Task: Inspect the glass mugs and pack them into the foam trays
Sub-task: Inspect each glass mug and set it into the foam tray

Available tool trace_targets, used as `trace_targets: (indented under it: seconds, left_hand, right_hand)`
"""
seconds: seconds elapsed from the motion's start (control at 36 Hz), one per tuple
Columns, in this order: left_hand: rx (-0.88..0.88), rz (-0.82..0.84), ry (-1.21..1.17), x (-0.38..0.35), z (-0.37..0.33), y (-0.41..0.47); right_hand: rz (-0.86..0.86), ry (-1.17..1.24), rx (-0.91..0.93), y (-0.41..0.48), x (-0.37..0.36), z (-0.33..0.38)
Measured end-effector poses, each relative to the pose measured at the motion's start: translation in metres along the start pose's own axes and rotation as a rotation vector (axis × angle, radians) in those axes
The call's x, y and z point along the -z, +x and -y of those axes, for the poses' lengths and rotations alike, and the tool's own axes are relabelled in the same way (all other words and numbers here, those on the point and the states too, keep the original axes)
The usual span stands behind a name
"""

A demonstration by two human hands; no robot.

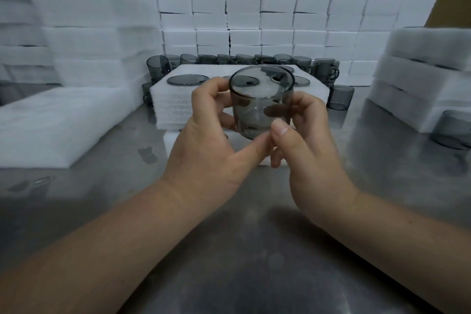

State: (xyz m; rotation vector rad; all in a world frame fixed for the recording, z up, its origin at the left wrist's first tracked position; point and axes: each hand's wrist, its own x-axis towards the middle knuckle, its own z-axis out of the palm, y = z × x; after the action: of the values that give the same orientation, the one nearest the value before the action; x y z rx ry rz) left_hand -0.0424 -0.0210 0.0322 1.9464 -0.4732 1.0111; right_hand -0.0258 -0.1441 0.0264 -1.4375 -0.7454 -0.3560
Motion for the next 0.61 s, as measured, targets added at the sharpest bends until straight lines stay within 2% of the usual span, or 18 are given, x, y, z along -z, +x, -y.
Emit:
trace_targets:
  seconds: [0.17, 0.44, 0.61]
  left_hand:
    - [-0.001, -0.019, -0.068, 0.0019, 0.0025, 0.0005]
    - [-0.005, -0.093, -0.244, 0.0029, 0.0054, 0.0045]
    - [0.104, -0.133, -0.365, 0.0034, 0.0027, 0.0066]
  right_hand:
    - [0.025, -0.033, 0.042, -0.0012, -0.0002, -0.0006]
    - [-0.062, -0.087, 0.045, 0.0006, 0.0013, -0.0063]
    - [-0.066, -0.076, 0.055, 0.0005, -0.0012, -0.0049]
